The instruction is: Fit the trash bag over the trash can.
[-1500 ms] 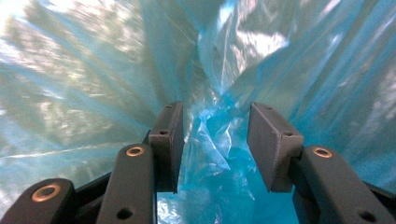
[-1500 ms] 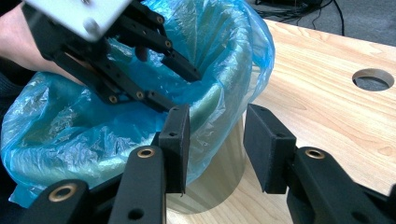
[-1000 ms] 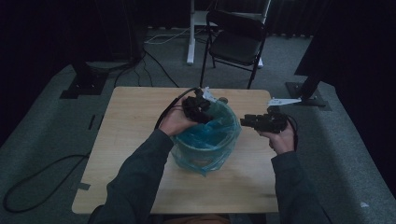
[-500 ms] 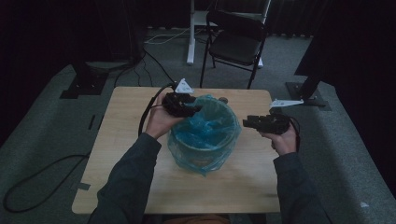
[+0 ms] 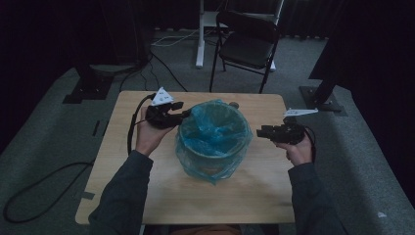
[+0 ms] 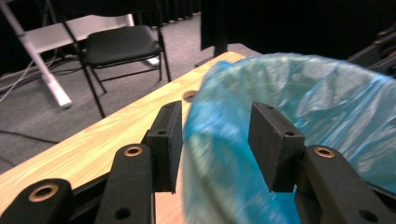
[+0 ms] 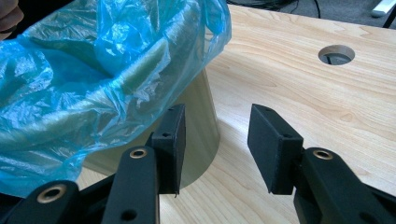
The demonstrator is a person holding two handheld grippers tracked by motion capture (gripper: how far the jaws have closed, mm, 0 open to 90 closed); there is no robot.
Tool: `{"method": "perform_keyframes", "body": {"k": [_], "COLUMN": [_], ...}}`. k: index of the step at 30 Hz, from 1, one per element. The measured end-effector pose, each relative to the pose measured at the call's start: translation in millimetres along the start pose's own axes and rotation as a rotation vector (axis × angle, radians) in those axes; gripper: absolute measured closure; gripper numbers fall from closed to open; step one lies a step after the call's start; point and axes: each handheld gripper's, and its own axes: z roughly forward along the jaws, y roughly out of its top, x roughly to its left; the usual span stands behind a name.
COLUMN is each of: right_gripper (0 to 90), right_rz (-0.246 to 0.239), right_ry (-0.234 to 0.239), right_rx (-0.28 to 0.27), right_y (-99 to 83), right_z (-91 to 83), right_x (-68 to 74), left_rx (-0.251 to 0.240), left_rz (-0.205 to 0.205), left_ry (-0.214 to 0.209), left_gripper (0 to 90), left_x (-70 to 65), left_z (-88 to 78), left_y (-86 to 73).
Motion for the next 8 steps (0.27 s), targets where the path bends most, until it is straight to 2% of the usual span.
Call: {"method": "perform_keyframes", "body": {"k": [6, 8], "right_gripper": [56.2, 56.0], "right_rz": [0.000, 0.001], "right_ry": [-0.020, -0.031], "right_rx": [0.014, 0.021], "right_y": [-5.2, -8.8], "right_z": [-0.6, 0.7], "right_x": [-3.1, -5.4], "left_rx": [-0.025, -0.022], "left_rz": [-0.078, -0.087], "left_ry": [0.079, 0.095], "left_gripper": [54.9, 54.8], "left_x": [20.3, 23.0], "left_z": [-17.3, -18.1], "left_y": [-28.3, -33.7]}}
